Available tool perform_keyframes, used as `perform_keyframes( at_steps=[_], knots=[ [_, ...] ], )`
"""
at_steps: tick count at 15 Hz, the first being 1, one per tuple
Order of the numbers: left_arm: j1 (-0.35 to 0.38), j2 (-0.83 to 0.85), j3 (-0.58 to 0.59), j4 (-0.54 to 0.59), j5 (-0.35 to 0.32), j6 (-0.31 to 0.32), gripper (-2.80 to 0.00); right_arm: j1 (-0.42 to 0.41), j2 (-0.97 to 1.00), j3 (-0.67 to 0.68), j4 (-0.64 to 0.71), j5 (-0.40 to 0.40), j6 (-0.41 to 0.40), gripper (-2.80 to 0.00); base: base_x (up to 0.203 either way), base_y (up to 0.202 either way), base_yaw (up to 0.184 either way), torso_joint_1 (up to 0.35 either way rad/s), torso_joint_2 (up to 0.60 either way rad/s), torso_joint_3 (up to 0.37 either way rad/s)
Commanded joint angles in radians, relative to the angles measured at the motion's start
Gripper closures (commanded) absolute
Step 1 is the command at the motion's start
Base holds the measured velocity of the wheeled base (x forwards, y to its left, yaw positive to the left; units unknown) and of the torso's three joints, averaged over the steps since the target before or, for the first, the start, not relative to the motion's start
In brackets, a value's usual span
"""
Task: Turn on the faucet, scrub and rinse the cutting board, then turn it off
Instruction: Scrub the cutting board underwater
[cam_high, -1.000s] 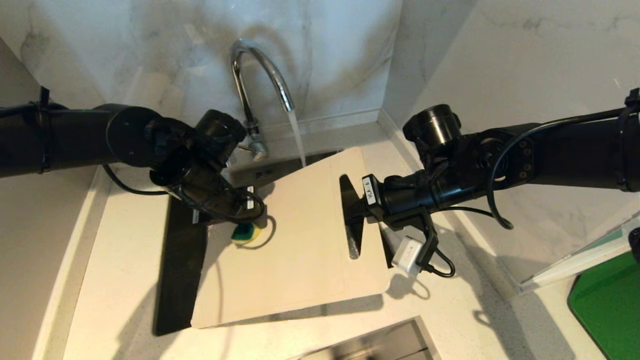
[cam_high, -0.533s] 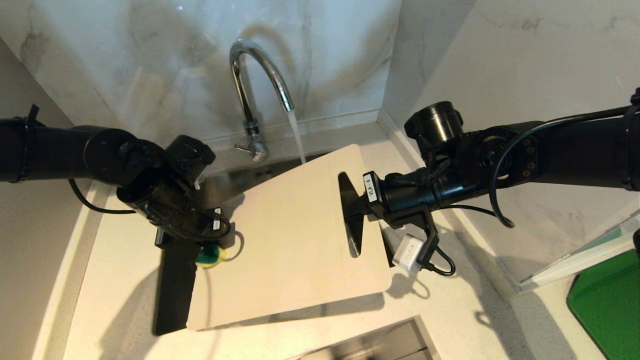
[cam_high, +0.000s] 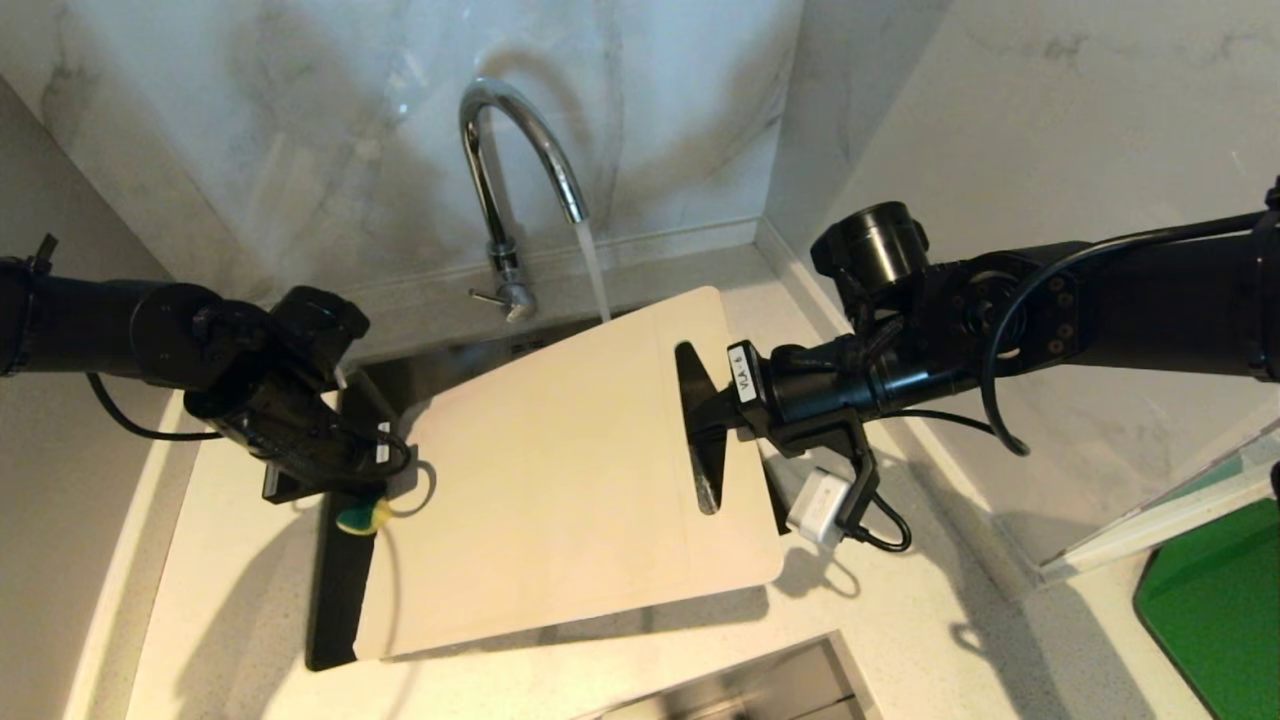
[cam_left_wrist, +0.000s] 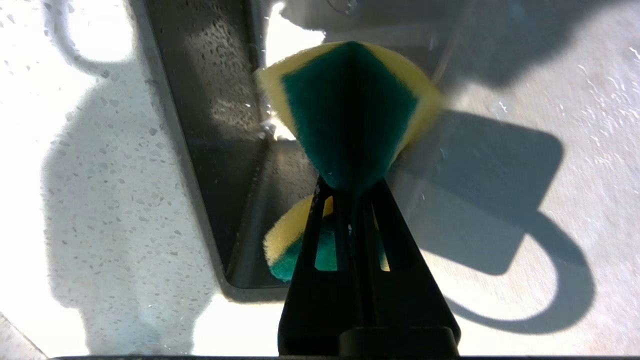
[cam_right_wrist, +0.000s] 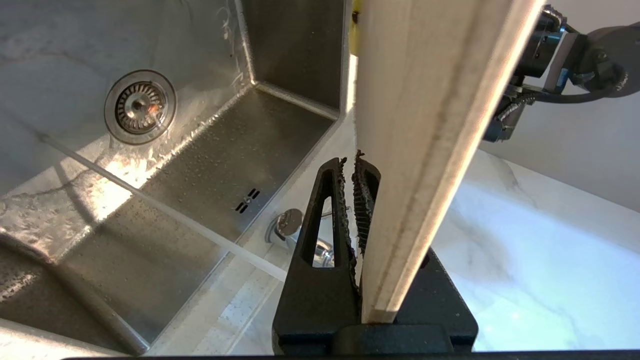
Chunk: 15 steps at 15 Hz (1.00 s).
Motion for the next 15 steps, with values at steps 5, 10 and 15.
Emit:
perform_keyframes(
  at_steps=[5, 10, 15],
  knots=[
    [-0.018, -0.135, -0.007, 0.005, -0.046, -0.001, 0.0, -0.008, 0.002, 0.0, 0.003, 0.003, -0.016, 0.0, 0.0, 0.0, 0.0, 0.0, 0.0, 0.0],
    [-0.164, -0.317, -0.085, 0.115, -0.047, -0.023, 0.0, -0.009, 0.005, 0.002, 0.003, 0.005, -0.017, 0.0, 0.0, 0.0, 0.0, 0.0, 0.0, 0.0],
    [-0.437, -0.345, -0.123, 0.228, -0.035, -0.136, 0.0, -0.009, 0.005, 0.0, 0.002, 0.003, -0.017, 0.0, 0.0, 0.0, 0.0, 0.0, 0.0, 0.0]
  ],
)
